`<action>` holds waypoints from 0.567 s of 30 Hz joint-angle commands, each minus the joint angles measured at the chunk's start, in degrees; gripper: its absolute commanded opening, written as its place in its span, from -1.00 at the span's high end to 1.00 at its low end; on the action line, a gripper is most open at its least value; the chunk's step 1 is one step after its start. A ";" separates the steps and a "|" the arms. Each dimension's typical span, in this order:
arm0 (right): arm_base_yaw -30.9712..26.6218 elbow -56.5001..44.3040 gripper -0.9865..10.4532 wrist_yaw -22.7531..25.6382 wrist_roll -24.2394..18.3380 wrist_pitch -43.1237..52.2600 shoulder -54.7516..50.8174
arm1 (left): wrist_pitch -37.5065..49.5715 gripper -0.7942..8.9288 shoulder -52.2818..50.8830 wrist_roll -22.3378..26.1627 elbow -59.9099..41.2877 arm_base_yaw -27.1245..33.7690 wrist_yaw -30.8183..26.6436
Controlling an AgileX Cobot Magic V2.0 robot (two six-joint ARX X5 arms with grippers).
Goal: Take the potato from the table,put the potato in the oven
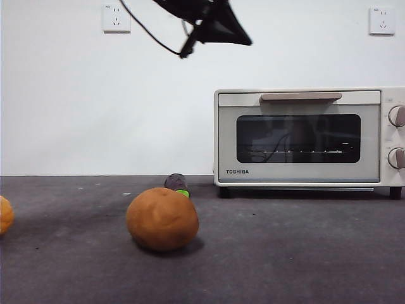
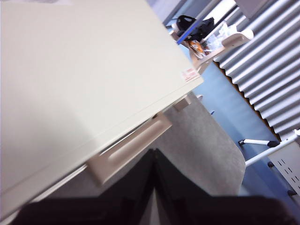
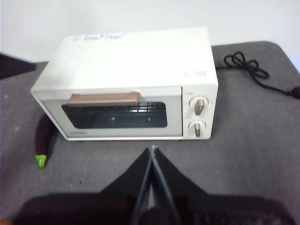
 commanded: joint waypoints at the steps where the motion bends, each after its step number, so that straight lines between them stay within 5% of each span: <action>1: -0.04 0.17 0.83 -0.04 0.74 -0.79 0.22 | 0.20 0.85 3.04 1.14 2.95 -1.27 -0.42; 17: -0.04 0.17 0.83 -0.70 1.33 -4.22 1.70 | 3.37 0.85 7.65 13.29 4.28 -7.02 -19.71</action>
